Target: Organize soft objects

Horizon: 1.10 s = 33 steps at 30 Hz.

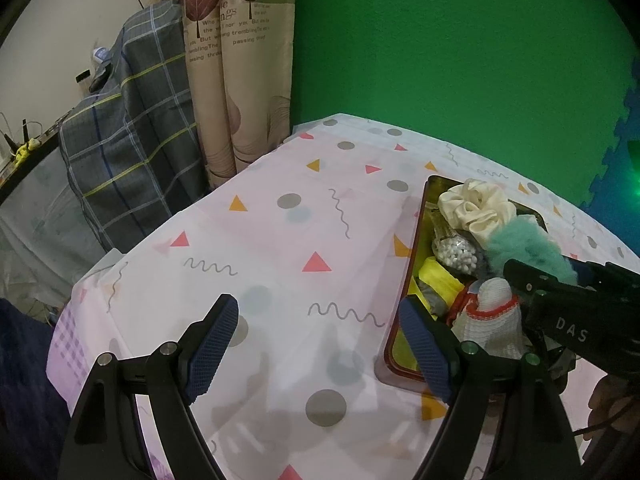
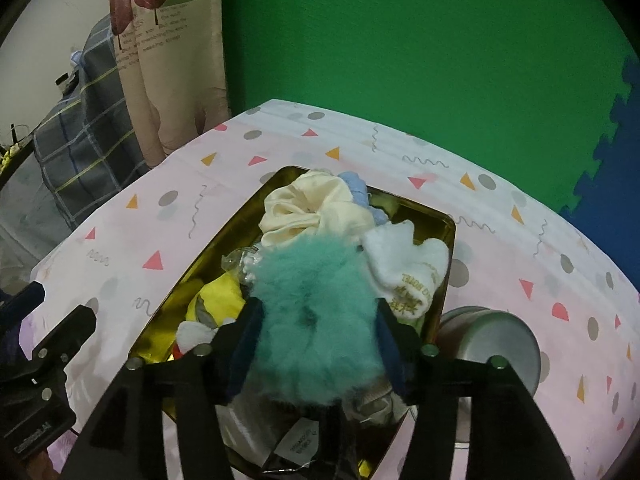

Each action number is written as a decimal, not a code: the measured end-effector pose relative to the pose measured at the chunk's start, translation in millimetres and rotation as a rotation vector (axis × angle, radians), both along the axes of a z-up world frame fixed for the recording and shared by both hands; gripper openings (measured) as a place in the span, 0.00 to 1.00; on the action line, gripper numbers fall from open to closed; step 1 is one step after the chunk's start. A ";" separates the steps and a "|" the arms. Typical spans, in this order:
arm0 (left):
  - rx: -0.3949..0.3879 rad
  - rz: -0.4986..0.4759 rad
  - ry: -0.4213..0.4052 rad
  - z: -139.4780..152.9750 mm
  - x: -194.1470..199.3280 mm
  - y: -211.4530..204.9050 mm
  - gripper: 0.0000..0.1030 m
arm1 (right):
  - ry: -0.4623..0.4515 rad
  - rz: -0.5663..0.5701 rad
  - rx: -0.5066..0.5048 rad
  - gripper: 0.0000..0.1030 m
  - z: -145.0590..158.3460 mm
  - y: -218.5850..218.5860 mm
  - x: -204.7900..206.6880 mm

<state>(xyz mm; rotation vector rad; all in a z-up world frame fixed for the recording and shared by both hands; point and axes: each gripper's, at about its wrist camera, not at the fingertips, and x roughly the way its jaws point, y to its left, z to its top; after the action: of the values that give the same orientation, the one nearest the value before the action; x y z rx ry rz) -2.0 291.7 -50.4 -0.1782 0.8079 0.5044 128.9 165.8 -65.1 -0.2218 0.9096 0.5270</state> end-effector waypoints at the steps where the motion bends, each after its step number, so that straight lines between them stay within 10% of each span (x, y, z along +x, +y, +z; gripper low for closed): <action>1: -0.001 -0.001 0.001 -0.2 0.0 -0.1 0.78 | 0.001 -0.002 -0.001 0.59 0.1 -0.2 -0.3; 33: 0.045 -0.065 0.007 4.1 4.1 -23.2 0.78 | -0.034 -0.058 0.063 0.63 33.3 -64.6 -88.4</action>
<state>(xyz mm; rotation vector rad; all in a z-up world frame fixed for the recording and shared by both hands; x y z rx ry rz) 2.1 268.4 -46.3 -0.1091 0.8056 0.4619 40.5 101.2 -31.8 -0.1470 0.8623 0.4958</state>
